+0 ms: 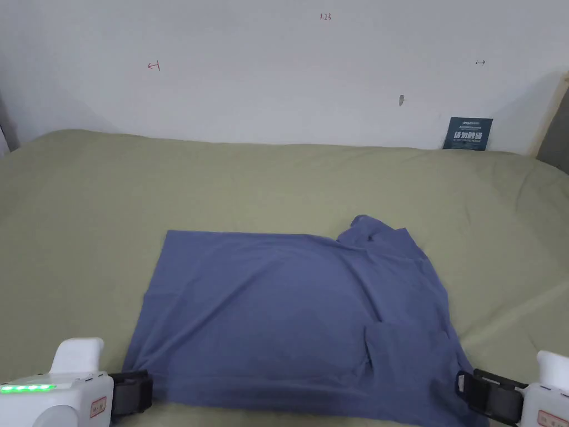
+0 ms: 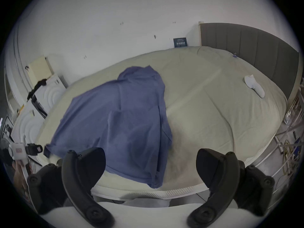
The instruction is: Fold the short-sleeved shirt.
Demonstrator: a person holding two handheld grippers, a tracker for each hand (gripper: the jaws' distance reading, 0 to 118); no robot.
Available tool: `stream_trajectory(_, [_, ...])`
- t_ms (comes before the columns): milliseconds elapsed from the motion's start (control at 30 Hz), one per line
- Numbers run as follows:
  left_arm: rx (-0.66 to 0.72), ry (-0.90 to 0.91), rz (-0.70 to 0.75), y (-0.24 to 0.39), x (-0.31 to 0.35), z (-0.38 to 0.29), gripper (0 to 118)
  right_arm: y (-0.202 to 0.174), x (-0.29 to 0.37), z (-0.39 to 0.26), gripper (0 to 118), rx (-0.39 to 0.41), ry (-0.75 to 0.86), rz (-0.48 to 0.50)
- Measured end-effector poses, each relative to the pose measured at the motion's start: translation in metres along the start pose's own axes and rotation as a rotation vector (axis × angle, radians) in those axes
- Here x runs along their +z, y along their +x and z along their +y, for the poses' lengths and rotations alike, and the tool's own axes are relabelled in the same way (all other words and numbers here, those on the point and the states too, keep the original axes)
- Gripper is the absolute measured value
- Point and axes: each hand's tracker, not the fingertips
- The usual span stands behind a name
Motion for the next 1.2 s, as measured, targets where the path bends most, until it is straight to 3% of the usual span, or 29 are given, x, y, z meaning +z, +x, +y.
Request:
stream_trajectory(67, [0.034, 0.052, 0.0, 0.005, 0.015, 0.002, 117, -0.006, 0.006, 0.003, 114, 0.007, 0.007, -0.018])
stream_trajectory(133, [0.061, 0.131, 0.001, 0.001, 0.019, 0.002, 116, -0.014, 0.015, 0.005, 112, 0.072, 0.059, -0.016])
stream_trajectory(167, [0.056, 0.139, -0.003, 0.002, 0.025, 0.002, 111, -0.02, 0.021, 0.0, 98, 0.11, 0.084, -0.033])
stream_trajectory(200, [0.052, 0.158, 0.0, 0.004, 0.03, 0.002, 97, -0.026, 0.025, -0.001, 73, 0.155, 0.112, -0.061])
stream_trajectory(233, [0.05, 0.189, 0.02, 0.009, 0.042, 0.003, 69, -0.031, 0.028, -0.002, 37, 0.191, 0.147, -0.086])
stream_trajectory(267, [0.037, 0.199, 0.018, 0.011, 0.047, 0.004, 0, -0.033, 0.028, -0.003, 2, 0.218, 0.151, -0.091])
stream_trajectory(500, [-0.022, 0.183, 0.032, 0.001, 0.053, 0.005, 0, -0.024, 0.035, -0.013, 2, 0.213, 0.127, -0.056])
stream_trajectory(633, [0.004, 0.08, 0.013, -0.017, 0.029, -0.005, 0, -0.016, 0.029, -0.018, 2, 0.187, 0.087, -0.052])
stream_trajectory(667, [0.009, 0.053, 0.012, -0.019, 0.023, -0.006, 8, -0.016, 0.027, -0.018, 2, 0.183, 0.078, -0.052])
stream_trajectory(700, [0.002, 0.019, 0.006, -0.022, 0.016, -0.007, 33, -0.02, 0.032, -0.02, 2, 0.183, 0.074, -0.053])
stream_trajectory(733, [0.009, 0.001, 0.006, -0.023, 0.009, -0.009, 72, -0.02, 0.03, -0.021, 2, 0.184, 0.068, -0.059])
stream_trajectory(800, [-0.008, -0.089, 0.006, -0.027, -0.014, -0.01, 98, -0.019, 0.026, -0.022, 2, 0.171, 0.05, -0.06])
stream_trajectory(833, [-0.018, -0.114, 0.011, -0.027, -0.024, -0.013, 98, -0.016, 0.025, -0.023, 2, 0.151, 0.037, -0.049])
stream_trajectory(867, [-0.016, -0.089, 0.012, -0.027, -0.029, -0.015, 118, -0.014, 0.023, -0.024, 2, 0.13, 0.022, -0.031])
stream_trajectory(1000, [-0.014, -0.14, 0.04, -0.032, -0.066, -0.009, 118, -0.013, 0.016, -0.025, 2, 0.12, -0.007, -0.04])
stream_trajectory(1033, [-0.028, -0.148, 0.052, -0.026, -0.066, -0.01, 111, -0.014, 0.014, -0.025, 2, 0.123, -0.016, -0.046])
stream_trajectory(1067, [-0.035, -0.144, 0.052, -0.025, -0.066, -0.01, 86, -0.015, 0.012, -0.025, 2, 0.129, -0.027, -0.049])
stream_trajectory(1133, [-0.015, -0.118, 0.035, -0.024, -0.06, -0.009, 13, -0.012, 0.009, -0.025, 2, 0.136, -0.041, -0.05])
stream_trajectory(1167, [-0.013, -0.11, 0.018, -0.012, -0.047, -0.008, 4, -0.014, 0.008, -0.025, 2, 0.146, -0.047, -0.058])
stream_trajectory(1200, [-0.02, -0.117, 0.032, -0.009, -0.047, -0.008, 4, -0.015, 0.007, -0.025, 2, 0.155, -0.056, -0.067])
